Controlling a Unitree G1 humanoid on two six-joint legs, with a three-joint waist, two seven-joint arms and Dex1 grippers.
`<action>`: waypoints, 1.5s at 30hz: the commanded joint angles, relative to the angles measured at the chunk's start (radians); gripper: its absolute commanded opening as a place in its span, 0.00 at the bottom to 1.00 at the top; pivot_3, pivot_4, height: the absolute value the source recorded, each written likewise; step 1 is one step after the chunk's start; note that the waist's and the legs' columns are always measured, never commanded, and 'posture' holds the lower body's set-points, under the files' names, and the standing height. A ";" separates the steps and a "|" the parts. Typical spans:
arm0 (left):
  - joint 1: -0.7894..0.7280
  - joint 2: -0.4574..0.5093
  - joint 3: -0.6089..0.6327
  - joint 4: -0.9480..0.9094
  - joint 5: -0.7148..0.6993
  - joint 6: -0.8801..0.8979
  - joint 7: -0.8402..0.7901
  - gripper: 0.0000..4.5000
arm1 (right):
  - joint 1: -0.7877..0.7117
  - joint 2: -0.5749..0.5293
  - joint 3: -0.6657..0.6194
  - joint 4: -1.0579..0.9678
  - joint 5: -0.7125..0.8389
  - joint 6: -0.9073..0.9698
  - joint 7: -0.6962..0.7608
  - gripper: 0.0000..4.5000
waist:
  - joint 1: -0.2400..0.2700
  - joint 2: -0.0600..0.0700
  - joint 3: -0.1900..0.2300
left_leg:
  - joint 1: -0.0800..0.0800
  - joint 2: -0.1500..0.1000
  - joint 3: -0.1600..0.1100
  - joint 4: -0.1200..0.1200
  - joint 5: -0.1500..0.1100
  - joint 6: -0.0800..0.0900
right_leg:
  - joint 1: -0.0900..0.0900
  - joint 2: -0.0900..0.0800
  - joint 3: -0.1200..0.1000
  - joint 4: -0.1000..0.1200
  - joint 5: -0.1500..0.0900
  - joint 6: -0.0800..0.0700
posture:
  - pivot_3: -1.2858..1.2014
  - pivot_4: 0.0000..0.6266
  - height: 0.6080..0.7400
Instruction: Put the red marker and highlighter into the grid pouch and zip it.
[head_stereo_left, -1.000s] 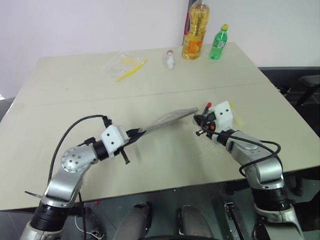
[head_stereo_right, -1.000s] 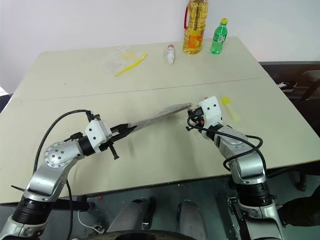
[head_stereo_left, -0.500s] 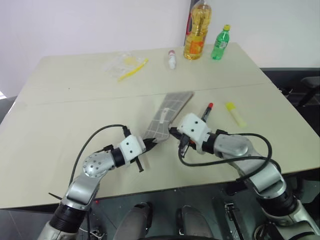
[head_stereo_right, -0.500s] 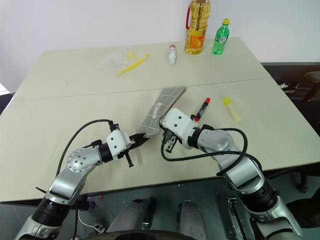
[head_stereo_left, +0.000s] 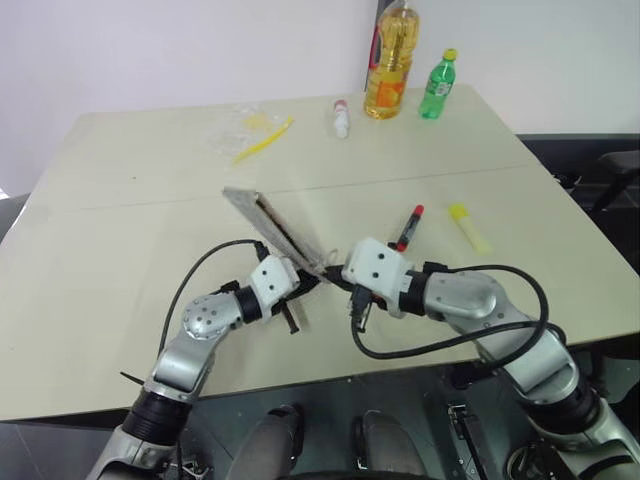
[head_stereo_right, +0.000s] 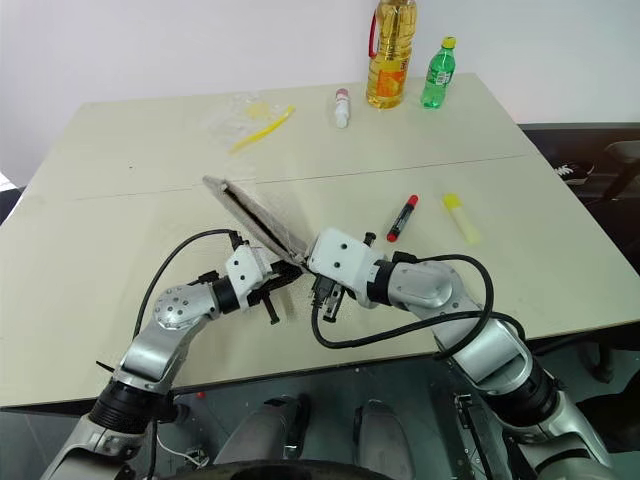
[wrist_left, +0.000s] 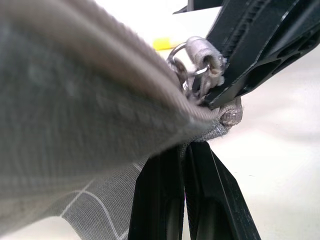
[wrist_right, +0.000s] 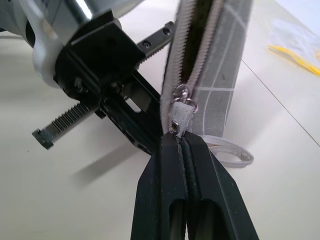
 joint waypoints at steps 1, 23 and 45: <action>-0.022 0.015 0.072 -0.080 -0.067 0.021 -0.001 0.00 | 0.024 -0.043 -0.061 0.027 -0.022 -0.002 -0.007 0.01 | 0.000 0.000 0.000 | 0.000 0.000 0.000 0.000 0.000 0.000 | 0.000 0.000 0.000 0.000 0.000 0.000 | 0.52 0.24 1.00; -0.026 -0.020 0.005 -0.026 0.014 -0.019 0.030 0.00 | 0.011 0.013 0.061 -0.023 -0.047 -0.019 0.017 0.01 | 0.000 -0.001 0.000 | 0.000 0.000 0.000 0.000 0.000 0.000 | 0.001 0.000 0.000 0.000 0.000 0.000 | 0.52 0.24 1.00; -0.122 0.029 0.160 0.133 0.014 -0.092 0.091 0.00 | 0.195 -0.038 -0.477 0.030 0.090 0.071 -0.027 0.76 | 0.001 -0.002 0.000 | 0.000 0.000 0.000 0.000 0.000 0.000 | 0.002 0.000 -0.001 0.000 0.000 0.001 | 0.52 0.24 1.00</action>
